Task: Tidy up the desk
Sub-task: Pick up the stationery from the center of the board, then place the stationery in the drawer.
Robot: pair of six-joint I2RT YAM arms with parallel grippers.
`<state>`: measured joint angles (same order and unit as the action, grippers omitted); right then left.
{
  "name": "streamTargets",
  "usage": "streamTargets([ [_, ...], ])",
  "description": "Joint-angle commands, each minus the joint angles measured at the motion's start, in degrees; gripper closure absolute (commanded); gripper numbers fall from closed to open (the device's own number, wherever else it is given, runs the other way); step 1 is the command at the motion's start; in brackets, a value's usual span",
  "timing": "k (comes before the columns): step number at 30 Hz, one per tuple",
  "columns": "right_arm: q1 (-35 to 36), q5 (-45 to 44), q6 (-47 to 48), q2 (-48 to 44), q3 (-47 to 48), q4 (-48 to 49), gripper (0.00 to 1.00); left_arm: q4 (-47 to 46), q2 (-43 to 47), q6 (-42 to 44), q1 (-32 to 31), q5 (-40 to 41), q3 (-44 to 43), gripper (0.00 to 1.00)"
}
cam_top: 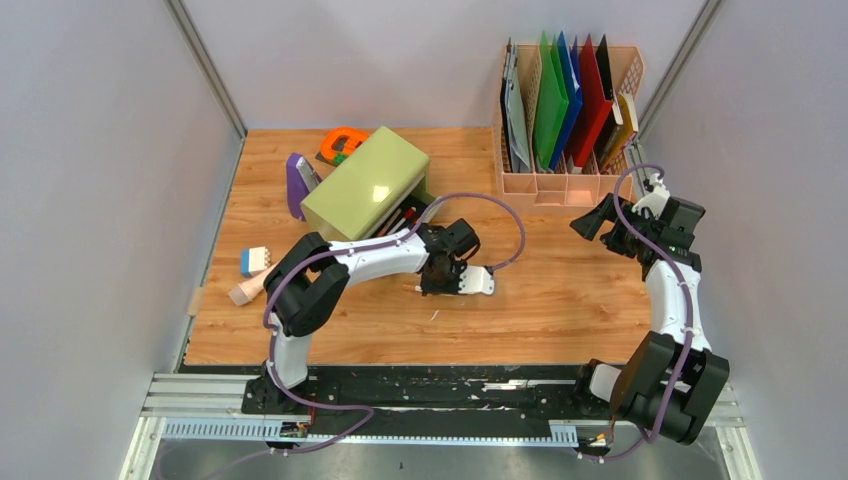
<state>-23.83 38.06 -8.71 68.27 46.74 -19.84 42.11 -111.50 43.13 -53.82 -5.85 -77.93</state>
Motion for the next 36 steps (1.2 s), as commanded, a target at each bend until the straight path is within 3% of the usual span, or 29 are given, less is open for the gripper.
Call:
streamTargets([
  [1, -0.3, 1.1, 0.1, -0.6, -0.2, 1.8, 0.00, 0.3, 1.1, -10.6, -0.1, -1.0, -6.3, 1.00],
  [7, -0.7, 1.4, 0.0, -0.9, -0.2, 1.8, 0.00, 4.1, 1.6, -20.1, 2.3, 8.3, -13.9, 1.00],
  [13, -0.6, 1.7, -0.1, -0.8, -0.2, 1.9, 0.00, 9.9, 2.3, -27.5, 8.6, 10.6, -21.5, 1.00],
  [22, -0.7, 1.7, -0.1, -0.8, -0.1, 1.8, 0.00, 13.0, -0.3, -30.3, 15.1, 15.0, -28.5, 0.97],
  [28, -0.7, 1.8, -0.2, -0.7, -0.1, 1.8, 0.00, 11.5, -1.1, -30.2, 15.8, 16.9, -27.1, 0.77],
  [36, -0.7, 1.7, -0.1, -0.7, -0.1, 1.9, 0.00, 8.7, -0.2, -30.4, 15.8, 18.6, -24.5, 0.58],
])
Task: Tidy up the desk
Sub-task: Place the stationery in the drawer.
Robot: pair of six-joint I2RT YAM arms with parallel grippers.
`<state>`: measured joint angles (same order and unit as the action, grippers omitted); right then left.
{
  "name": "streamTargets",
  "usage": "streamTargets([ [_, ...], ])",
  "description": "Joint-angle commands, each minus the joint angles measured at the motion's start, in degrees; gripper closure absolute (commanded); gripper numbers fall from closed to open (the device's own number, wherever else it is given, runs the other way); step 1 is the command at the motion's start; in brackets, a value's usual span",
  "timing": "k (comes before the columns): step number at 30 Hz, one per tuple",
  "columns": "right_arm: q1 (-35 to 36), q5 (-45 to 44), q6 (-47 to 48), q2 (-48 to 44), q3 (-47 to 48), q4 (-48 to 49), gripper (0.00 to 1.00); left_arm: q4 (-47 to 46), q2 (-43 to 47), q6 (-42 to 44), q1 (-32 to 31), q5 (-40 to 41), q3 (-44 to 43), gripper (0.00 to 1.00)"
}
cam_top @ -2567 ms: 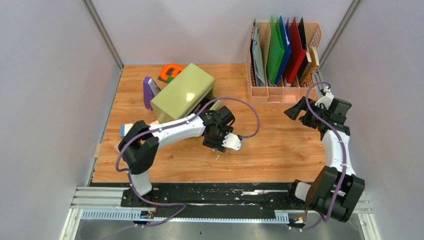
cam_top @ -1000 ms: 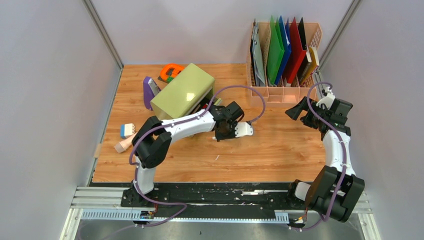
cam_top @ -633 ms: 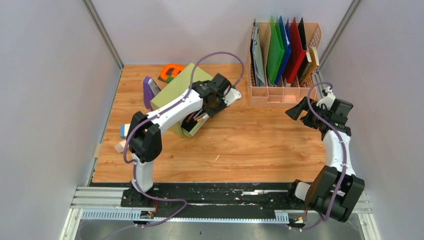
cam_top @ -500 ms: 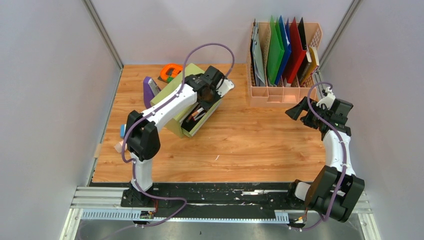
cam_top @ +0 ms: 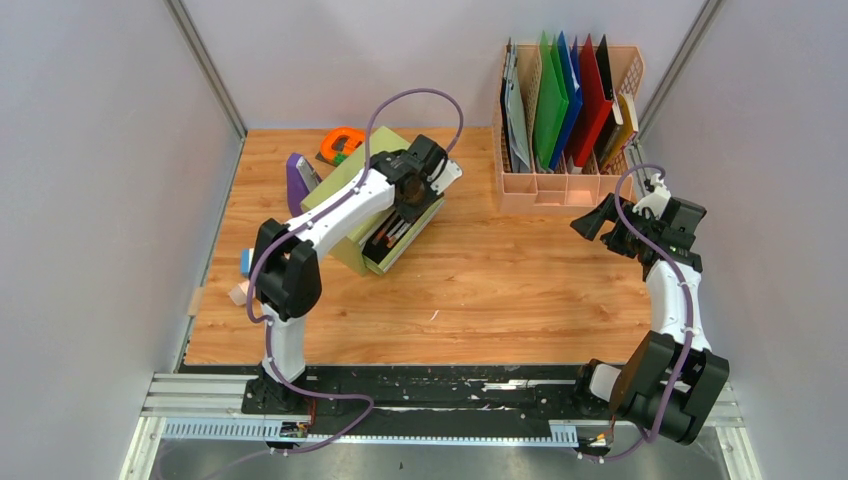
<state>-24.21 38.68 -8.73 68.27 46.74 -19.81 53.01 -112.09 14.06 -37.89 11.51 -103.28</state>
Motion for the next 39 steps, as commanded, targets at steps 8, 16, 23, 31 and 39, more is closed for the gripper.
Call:
streamTargets([
  [8, -0.4, 1.0, -0.1, -0.6, -0.2, 1.9, 0.00, -3.4, 3.4, -1.1, -0.2, -5.0, 1.9, 0.48],
  [16, -0.4, 1.0, -0.1, -0.4, -0.1, 1.8, 0.00, -3.1, 6.9, 4.5, -2.0, -24.2, 5.3, 0.44],
  [23, -0.5, 0.8, 0.0, -0.7, -0.2, 1.9, 0.00, -2.4, 4.1, 8.7, -6.0, -26.9, 6.8, 0.44],
  [31, -0.5, 0.8, 0.0, -0.8, -0.2, 1.9, 0.00, -3.2, -2.5, 9.1, -6.5, -21.5, 5.7, 0.44],
  [39, -0.7, 1.0, 0.0, -0.8, -0.2, 1.9, 0.00, -8.0, -5.7, 13.7, -6.3, -2.7, 8.5, 0.44],
])
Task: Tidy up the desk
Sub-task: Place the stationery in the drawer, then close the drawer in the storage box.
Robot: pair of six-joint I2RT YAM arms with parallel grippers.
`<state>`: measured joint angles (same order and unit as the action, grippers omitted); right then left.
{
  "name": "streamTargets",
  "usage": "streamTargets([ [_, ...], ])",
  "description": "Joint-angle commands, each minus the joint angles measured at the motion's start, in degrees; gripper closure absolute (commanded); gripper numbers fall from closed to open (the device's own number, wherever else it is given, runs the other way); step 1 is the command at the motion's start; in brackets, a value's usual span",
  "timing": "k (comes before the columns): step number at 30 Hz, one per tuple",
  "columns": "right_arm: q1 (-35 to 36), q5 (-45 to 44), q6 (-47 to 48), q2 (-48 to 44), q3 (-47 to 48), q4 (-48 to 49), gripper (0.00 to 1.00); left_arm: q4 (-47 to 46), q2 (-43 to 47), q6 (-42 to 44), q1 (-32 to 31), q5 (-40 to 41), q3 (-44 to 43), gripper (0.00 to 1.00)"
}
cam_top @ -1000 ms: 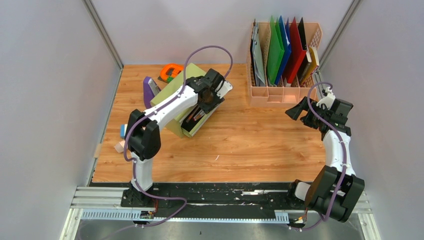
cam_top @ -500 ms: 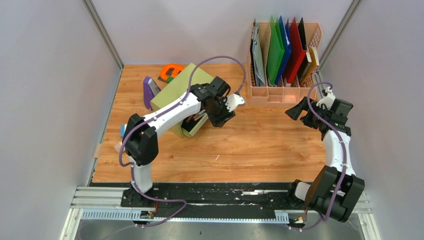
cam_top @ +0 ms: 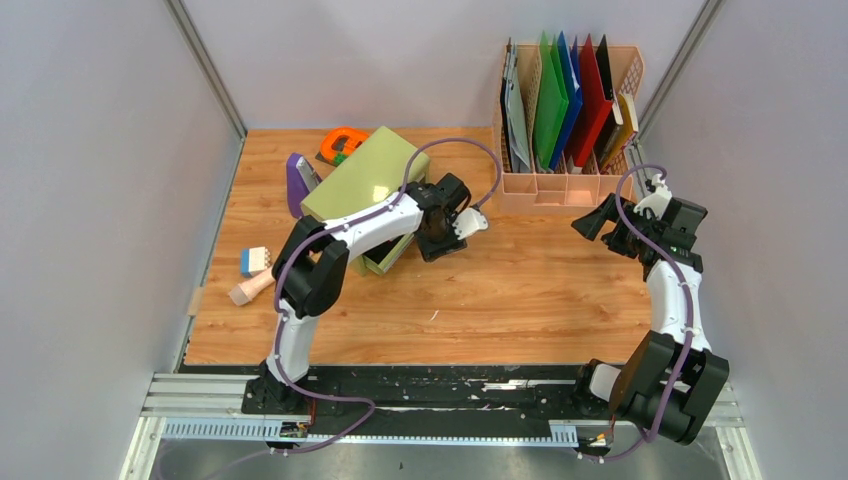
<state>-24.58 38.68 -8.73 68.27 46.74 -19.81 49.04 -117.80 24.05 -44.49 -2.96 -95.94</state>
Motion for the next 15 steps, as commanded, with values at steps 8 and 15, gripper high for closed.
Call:
streamTargets([
  [8, -0.4, 1.2, -0.1, -0.7, -0.3, 1.9, 0.00, -4.4, -2.3, 7.4, 4.2, 21.5, 1.2, 0.44],
  [15, -0.5, 1.3, -0.1, -0.3, -0.2, 2.0, 0.00, -6.9, -2.1, 11.2, 5.5, 27.5, 4.2, 0.44],
])
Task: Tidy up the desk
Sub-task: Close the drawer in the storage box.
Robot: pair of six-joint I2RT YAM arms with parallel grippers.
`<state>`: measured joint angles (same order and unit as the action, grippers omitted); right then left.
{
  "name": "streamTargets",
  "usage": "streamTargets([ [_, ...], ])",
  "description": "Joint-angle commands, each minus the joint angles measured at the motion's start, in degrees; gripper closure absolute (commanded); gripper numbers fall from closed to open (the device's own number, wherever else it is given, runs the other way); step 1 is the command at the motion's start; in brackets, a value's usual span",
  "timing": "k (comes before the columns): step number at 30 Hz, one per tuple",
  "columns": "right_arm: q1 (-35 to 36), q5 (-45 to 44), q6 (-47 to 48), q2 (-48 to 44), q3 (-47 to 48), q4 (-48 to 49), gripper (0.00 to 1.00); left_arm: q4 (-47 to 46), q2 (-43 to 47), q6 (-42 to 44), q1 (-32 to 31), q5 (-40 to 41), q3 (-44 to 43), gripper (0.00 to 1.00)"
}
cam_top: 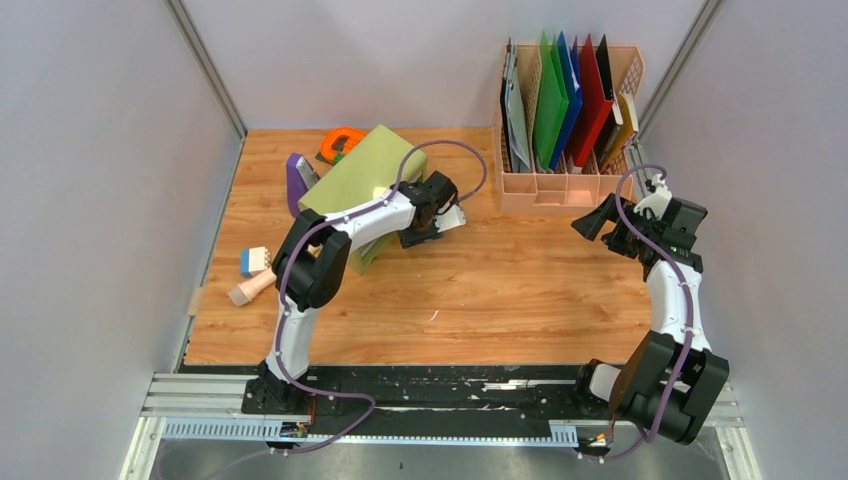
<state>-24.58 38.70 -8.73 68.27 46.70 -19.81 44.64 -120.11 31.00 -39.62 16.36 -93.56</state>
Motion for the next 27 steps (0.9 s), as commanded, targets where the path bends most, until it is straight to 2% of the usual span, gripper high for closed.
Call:
streamTargets([
  [1, -0.4, 1.3, -0.1, -0.3, -0.2, 2.0, 0.00, -3.2, 0.3, 5.0, 0.6, 8.9, 2.2, 0.44],
  [5, -0.4, 1.2, -0.1, -0.3, -0.2, 1.9, 0.00, -3.1, 0.8, 5.1, 0.6, 9.1, 3.1, 0.44],
  [15, -0.5, 1.2, 0.0, -0.2, -0.1, 2.0, 0.00, -1.2, 6.2, -0.2, -1.2, 0.7, 1.6, 0.41],
  [22, -0.6, 0.9, 0.1, -0.4, -0.2, 1.9, 0.00, -4.2, 13.9, -2.8, -2.1, -3.9, 2.8, 0.37],
  [24, -0.6, 0.9, 0.1, -0.5, -0.2, 1.9, 0.00, -4.6, 17.0, -3.5, -2.1, -5.4, 4.2, 0.28],
  [26, -0.6, 0.9, 0.1, -0.5, -0.2, 1.9, 0.00, -4.2, 20.8, -3.8, -2.1, -8.0, 5.5, 0.10],
  [27, -0.7, 0.9, 0.1, -0.5, -0.2, 1.9, 0.00, -3.2, 23.4, -3.9, -2.1, -10.0, 5.8, 0.05],
])
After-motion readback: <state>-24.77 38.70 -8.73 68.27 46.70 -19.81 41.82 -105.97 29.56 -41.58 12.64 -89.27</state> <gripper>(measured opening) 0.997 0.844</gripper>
